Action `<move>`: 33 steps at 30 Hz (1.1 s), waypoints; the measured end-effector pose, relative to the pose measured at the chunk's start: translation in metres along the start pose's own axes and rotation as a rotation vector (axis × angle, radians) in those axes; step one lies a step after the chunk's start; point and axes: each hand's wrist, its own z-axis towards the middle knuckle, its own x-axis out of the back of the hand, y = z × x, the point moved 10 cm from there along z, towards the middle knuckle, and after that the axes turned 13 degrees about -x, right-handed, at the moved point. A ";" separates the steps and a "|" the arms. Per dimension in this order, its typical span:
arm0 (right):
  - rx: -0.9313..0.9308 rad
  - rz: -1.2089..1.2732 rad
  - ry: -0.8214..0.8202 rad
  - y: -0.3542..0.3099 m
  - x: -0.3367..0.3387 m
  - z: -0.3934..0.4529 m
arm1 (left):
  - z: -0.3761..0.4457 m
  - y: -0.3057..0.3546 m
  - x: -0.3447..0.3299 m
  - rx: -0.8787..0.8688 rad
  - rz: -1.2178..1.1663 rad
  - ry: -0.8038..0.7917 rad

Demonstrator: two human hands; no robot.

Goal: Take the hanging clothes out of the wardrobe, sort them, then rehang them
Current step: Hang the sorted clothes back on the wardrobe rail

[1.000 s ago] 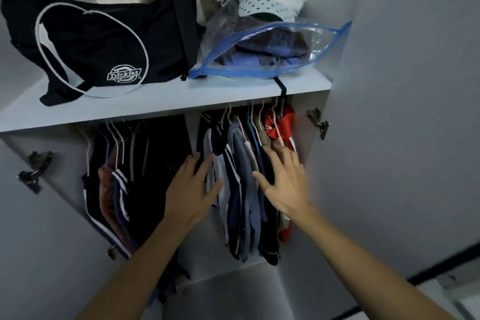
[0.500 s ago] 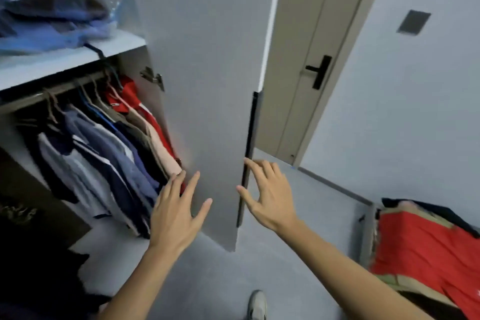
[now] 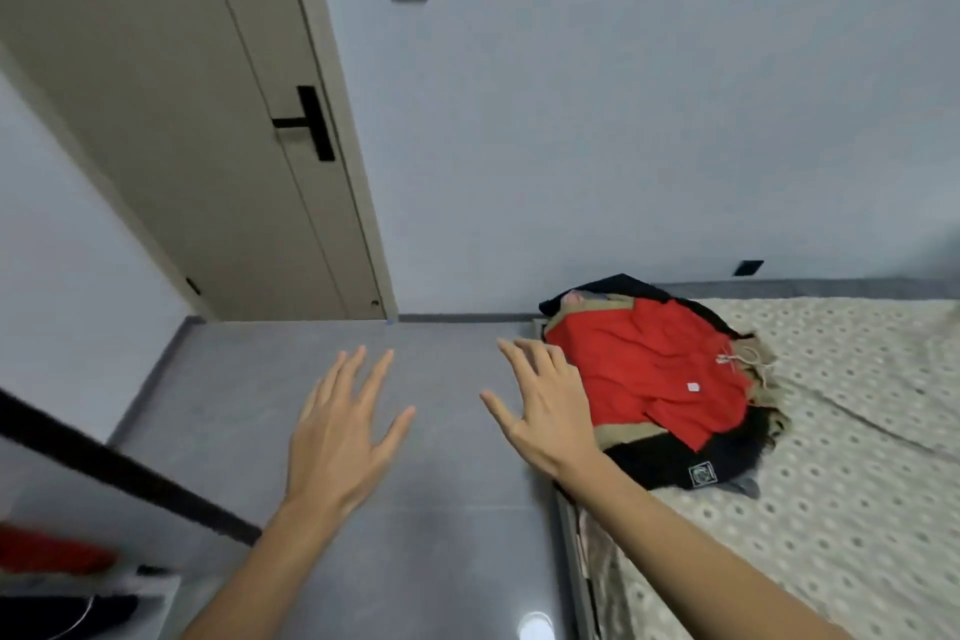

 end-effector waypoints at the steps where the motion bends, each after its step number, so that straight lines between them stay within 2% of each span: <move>1: -0.020 -0.035 0.016 0.033 0.012 0.013 | 0.028 0.019 -0.012 -0.041 0.010 -0.010; 9: -0.409 -0.070 0.151 0.276 0.106 0.041 | 0.207 0.178 -0.118 -0.364 -0.050 -0.144; 16: -0.743 -0.054 0.237 0.427 0.111 0.034 | 0.334 0.311 -0.225 -0.697 -0.148 -0.235; 20: -0.906 -0.042 0.242 0.497 0.091 0.060 | 0.410 0.354 -0.310 -0.811 -0.188 -0.296; 25: -1.160 0.035 0.188 0.593 0.034 0.099 | 0.499 0.400 -0.430 -0.944 -0.203 -0.444; 30: -1.365 0.180 0.203 0.684 -0.032 0.141 | 0.540 0.426 -0.554 -1.070 -0.188 -0.581; 33: -1.473 0.300 0.206 0.749 -0.090 0.156 | 0.539 0.435 -0.638 -1.117 -0.161 -0.692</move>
